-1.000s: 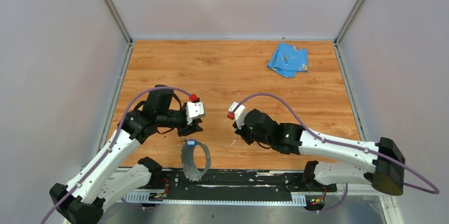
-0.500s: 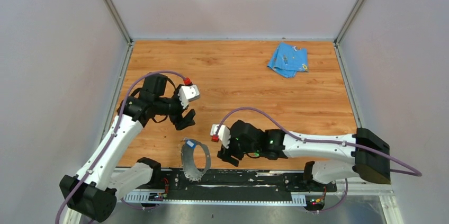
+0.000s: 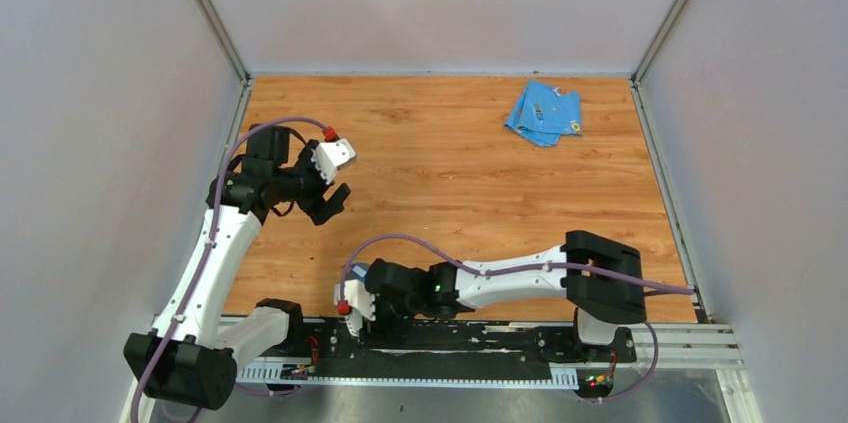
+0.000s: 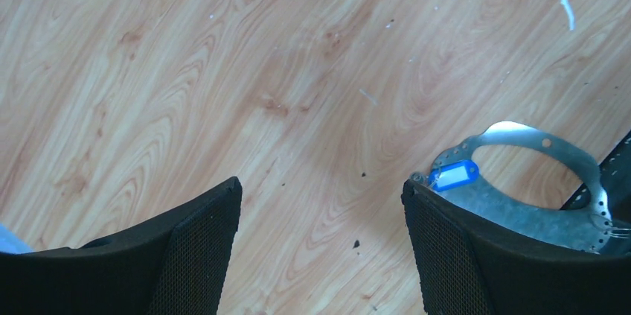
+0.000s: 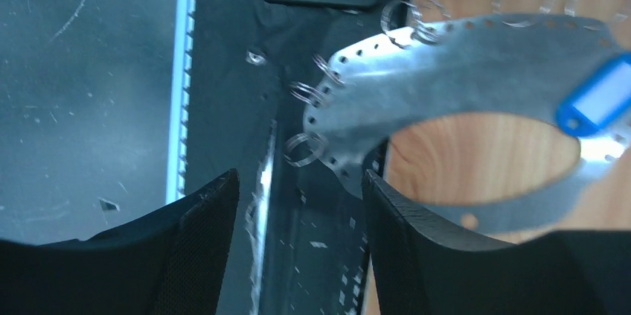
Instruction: Put the keys on the keyring
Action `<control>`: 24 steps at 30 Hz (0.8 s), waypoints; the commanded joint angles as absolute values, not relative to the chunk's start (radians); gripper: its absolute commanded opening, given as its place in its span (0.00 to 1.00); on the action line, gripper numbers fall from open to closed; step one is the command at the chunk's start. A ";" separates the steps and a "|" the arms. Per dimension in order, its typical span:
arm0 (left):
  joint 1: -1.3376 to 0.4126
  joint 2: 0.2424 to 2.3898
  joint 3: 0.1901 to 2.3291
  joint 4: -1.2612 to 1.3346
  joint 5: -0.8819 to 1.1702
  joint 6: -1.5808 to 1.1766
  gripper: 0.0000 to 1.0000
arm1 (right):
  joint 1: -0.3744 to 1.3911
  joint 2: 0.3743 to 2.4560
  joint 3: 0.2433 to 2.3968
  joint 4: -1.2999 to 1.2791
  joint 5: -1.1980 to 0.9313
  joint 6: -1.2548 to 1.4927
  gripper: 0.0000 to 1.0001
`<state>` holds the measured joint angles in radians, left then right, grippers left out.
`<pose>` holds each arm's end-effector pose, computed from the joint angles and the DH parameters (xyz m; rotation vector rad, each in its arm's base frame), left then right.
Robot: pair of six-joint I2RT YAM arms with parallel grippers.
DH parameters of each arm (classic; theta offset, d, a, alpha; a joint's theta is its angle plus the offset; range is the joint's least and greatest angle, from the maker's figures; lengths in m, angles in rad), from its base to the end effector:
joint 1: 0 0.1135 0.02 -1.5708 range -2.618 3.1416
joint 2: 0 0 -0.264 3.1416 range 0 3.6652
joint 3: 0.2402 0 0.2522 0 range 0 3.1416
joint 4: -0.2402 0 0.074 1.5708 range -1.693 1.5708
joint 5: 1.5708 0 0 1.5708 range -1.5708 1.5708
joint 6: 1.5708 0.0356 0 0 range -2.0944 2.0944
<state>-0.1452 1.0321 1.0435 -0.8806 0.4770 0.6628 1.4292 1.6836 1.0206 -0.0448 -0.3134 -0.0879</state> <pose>0.1926 -0.0447 0.3222 1.1068 2.0615 -0.3295 0.0402 0.3596 0.2022 -1.8230 1.6633 1.0089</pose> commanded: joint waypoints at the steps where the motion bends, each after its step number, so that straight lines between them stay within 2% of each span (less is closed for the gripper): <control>1: -0.132 0.993 1.047 -0.898 0.409 0.688 0.82 | 1.504 1.778 1.091 -0.046 -0.252 -0.016 0.63; 6: -0.132 0.936 1.025 -0.906 0.384 0.682 0.82 | 1.526 1.859 1.131 -0.080 -0.151 0.087 0.55; 19: -0.132 0.894 1.026 -0.913 0.393 0.699 0.82 | 1.520 1.856 1.133 -0.130 0.111 0.172 0.52; 24: -0.132 0.896 1.033 -0.913 0.396 0.699 0.82 | 1.467 1.843 1.088 -0.092 0.134 0.176 0.51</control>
<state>-0.1394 0.9020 1.0340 -0.9005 0.4049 0.6861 1.5173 1.8515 1.1172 -0.0673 0.0475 0.1574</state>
